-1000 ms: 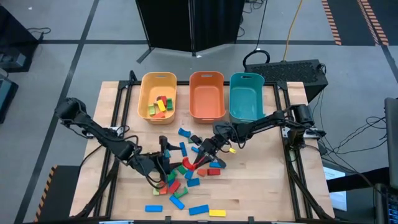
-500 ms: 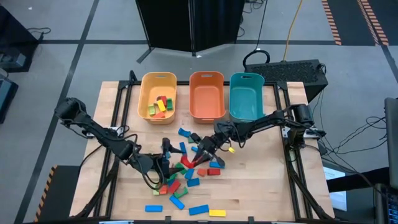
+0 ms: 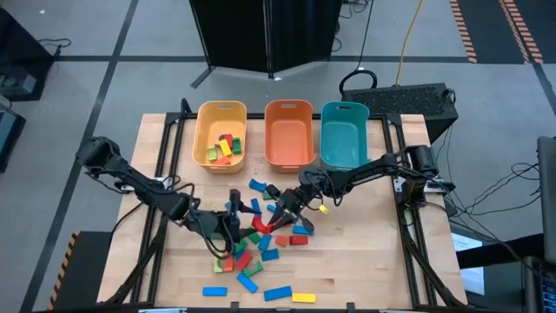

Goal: Sort blocks by size
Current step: Put the red arch block into the yellow bin

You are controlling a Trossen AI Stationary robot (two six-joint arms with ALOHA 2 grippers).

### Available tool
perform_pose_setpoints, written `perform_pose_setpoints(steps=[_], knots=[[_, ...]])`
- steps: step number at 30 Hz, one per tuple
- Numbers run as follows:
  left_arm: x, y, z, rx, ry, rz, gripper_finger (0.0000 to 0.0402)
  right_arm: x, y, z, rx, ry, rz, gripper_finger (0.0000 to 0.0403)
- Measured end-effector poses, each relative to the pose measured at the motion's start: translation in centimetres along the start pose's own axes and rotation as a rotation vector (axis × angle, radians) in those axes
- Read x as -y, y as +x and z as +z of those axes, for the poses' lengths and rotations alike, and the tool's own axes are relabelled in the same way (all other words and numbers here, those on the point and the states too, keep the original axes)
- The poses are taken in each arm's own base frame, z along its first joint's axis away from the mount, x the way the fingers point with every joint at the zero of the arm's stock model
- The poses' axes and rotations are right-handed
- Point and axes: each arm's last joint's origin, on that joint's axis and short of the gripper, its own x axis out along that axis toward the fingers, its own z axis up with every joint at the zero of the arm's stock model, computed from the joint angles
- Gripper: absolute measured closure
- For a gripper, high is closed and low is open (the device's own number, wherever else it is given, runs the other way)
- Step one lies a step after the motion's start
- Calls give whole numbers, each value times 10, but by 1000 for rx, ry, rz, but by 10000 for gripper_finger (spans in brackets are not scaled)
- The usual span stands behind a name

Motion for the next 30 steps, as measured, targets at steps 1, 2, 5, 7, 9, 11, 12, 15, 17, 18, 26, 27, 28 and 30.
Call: perform_pose_setpoints(steps=[1, 2, 5, 7, 9, 11, 12, 15, 17, 18, 26, 27, 28, 30], knots=[[0, 0, 0, 2, 0, -5, 166, 0, 0, 0, 0, 0, 0, 374], [0, 0, 0, 3, 1, -12, 173, 0, 0, 0, 0, 0, 0, 374], [1, 0, 0, 5, 2, -21, 193, 0, 0, 0, 0, 5, 1, 374], [1, 0, 0, 5, 2, -21, 207, 0, 0, 0, 0, 8, 2, 374], [1, 0, 0, 5, 2, -21, 221, 0, 0, 0, -1, 12, 2, 373], [1, 0, 0, 5, 2, -21, 233, 0, 0, 0, 0, 30, 1, 369], [1, 0, 0, 5, 2, -21, 238, 1, -1, 0, 0, 41, -1, 366], [1, 0, -1, -1, 0, -19, 245, 3, -2, 0, 2, 76, -18, 350], [1, 0, -1, -5, -2, -9, 246, 3, -2, 0, 5, 79, -36, 334], [0, 0, -1, -8, -4, 3, 246, 4, -2, 0, 6, 79, -42, 325], [-10, -9, -4, -76, -75, 127, 248, 10, -6, 6, 46, 97, -230, 266], [-12, -12, -4, -79, -88, 132, 248, 11, -7, 6, 48, 104, -244, 262], [-14, -14, -3, -77, -103, 137, 249, 12, -8, 5, 45, 113, -253, 258], [-19, -21, 0, -60, -130, 151, 249, 16, -11, 3, 35, 140, -285, 252]])
